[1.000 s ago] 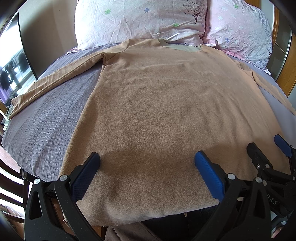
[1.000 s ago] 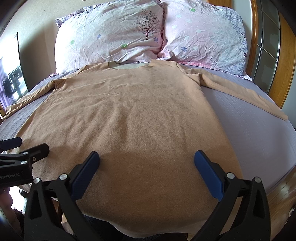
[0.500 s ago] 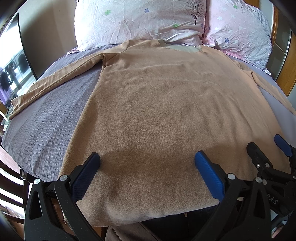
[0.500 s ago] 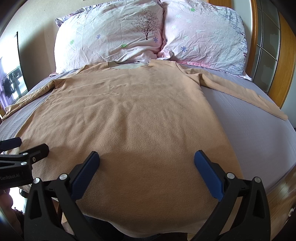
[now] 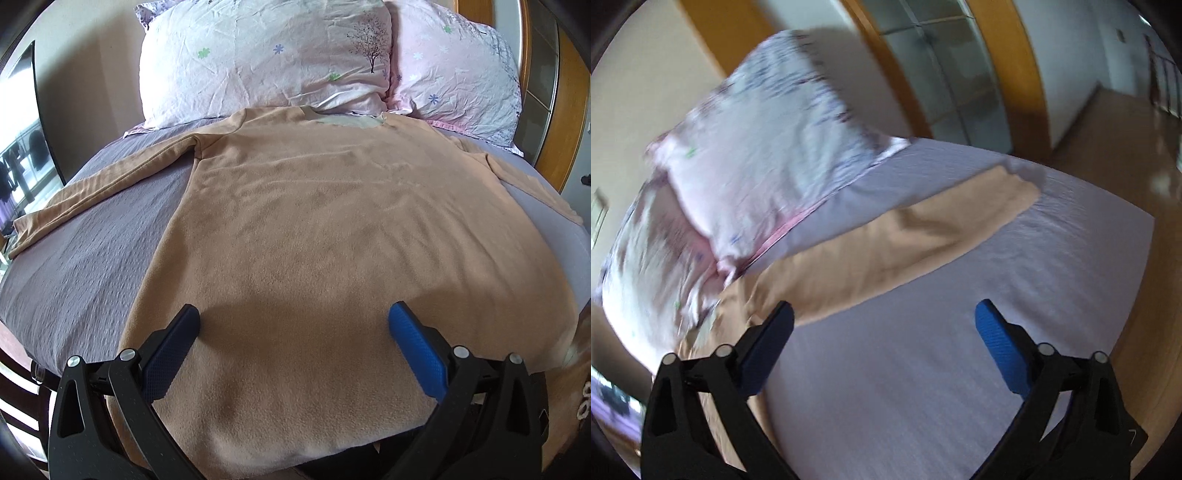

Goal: Fold small clothes

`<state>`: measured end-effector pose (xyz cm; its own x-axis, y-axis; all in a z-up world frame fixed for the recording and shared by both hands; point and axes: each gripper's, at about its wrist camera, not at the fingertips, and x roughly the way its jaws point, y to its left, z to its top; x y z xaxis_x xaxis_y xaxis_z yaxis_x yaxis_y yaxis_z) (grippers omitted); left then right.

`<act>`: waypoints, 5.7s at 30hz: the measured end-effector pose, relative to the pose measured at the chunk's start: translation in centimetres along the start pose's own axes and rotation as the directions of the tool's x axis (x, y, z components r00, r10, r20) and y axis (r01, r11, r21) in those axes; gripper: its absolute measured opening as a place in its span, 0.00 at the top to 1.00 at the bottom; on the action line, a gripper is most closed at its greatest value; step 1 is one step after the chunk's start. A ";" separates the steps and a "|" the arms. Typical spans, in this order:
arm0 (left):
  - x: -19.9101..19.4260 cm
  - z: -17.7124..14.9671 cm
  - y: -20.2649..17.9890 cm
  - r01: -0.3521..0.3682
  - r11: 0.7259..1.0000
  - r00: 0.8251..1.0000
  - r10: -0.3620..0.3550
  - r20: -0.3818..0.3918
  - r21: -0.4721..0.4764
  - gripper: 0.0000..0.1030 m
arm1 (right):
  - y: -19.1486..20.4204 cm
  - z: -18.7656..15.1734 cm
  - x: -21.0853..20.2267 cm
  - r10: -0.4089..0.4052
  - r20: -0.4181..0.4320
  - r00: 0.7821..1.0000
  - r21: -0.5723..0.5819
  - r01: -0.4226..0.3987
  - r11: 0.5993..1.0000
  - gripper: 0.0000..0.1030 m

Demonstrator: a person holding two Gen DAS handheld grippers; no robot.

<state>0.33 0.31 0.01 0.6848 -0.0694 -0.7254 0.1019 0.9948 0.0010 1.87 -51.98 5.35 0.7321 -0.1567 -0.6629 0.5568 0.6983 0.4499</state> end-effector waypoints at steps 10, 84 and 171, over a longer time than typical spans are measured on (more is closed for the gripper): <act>0.2 3.2 5.2 0.284 0.945 0.945 -0.247 0.214 -0.163 0.01 | -8.9 6.2 7.6 -0.077 -0.145 0.986 0.333 0.122 0.935 0.52; 13.5 15.7 -15.6 0.468 0.856 0.880 -0.427 -0.209 0.222 0.94 | 19.0 -5.1 9.8 0.396 -0.351 0.849 -0.182 -0.477 0.860 0.17; -2.6 -1.8 15.8 0.808 0.439 0.550 -0.801 0.234 -0.393 0.95 | 8.9 -13.5 -5.1 0.685 -0.607 0.403 -0.152 -0.905 0.398 0.93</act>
<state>-1.07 16.31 0.67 0.4644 -0.8529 -0.2387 0.3140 0.4105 -0.8561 -2.21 -35.55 4.73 0.4385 0.8391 -0.3220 -0.5006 0.5256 0.6879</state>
